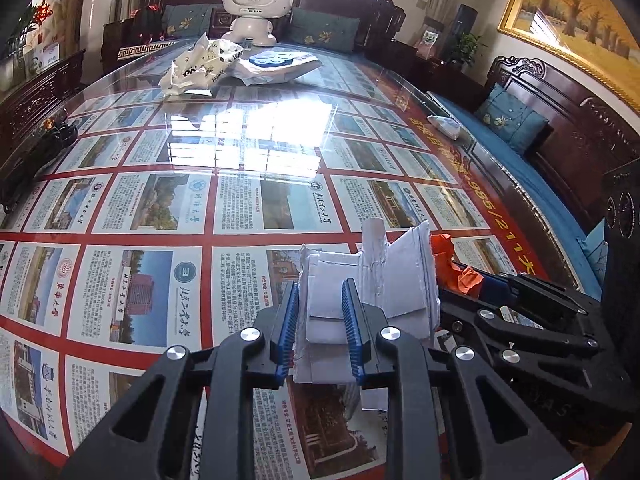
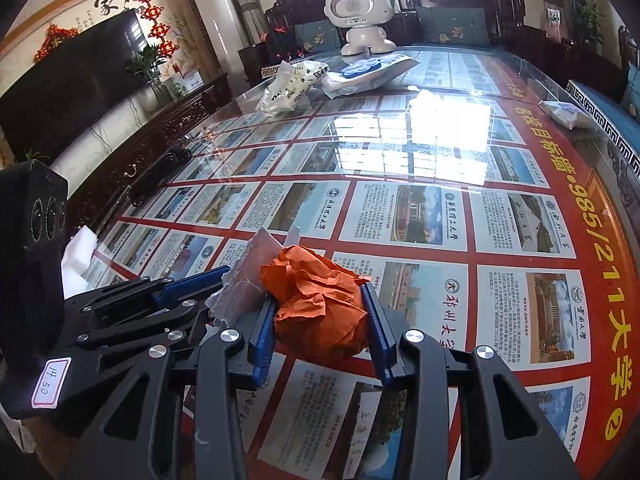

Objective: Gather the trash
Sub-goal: 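Carry the white paper and orange paper over the yellow bin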

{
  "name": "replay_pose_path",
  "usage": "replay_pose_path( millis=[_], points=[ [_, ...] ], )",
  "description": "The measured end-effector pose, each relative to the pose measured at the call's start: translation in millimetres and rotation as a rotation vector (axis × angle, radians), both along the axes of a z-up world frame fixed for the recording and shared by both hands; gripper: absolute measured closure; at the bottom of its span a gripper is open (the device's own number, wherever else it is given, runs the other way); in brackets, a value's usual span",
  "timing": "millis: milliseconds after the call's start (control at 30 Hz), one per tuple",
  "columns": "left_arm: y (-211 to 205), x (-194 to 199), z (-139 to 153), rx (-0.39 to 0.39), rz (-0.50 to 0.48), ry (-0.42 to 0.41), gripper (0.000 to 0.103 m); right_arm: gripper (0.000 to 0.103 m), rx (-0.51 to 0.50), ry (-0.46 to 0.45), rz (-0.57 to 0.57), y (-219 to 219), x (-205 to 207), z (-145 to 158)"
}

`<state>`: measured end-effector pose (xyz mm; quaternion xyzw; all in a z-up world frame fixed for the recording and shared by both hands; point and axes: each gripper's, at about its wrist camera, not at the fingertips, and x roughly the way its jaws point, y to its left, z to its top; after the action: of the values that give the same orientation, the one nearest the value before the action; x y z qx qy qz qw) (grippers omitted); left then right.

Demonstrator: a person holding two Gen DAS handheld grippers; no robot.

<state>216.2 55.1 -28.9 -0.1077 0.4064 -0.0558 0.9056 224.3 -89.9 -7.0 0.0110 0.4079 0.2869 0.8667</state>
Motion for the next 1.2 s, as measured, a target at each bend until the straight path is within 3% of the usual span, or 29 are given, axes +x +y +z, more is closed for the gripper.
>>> replay_pose_path(
  millis=[267,733,1200],
  points=[
    [-9.9,-52.0,33.3,0.034,-0.011,-0.082,0.081,0.064,0.016,-0.066,-0.031,-8.7,-51.7,29.3],
    [-42.9,-190.5,72.0,0.05,-0.054,-0.187,0.081,0.064,0.044,-0.18,-0.082,-45.7,-197.2,63.3],
    [-87.2,-315.0,47.4,0.037,-0.165,-0.158,0.081,0.064,0.04,-0.168,-0.203,-88.9,-332.3,40.1]
  ],
)
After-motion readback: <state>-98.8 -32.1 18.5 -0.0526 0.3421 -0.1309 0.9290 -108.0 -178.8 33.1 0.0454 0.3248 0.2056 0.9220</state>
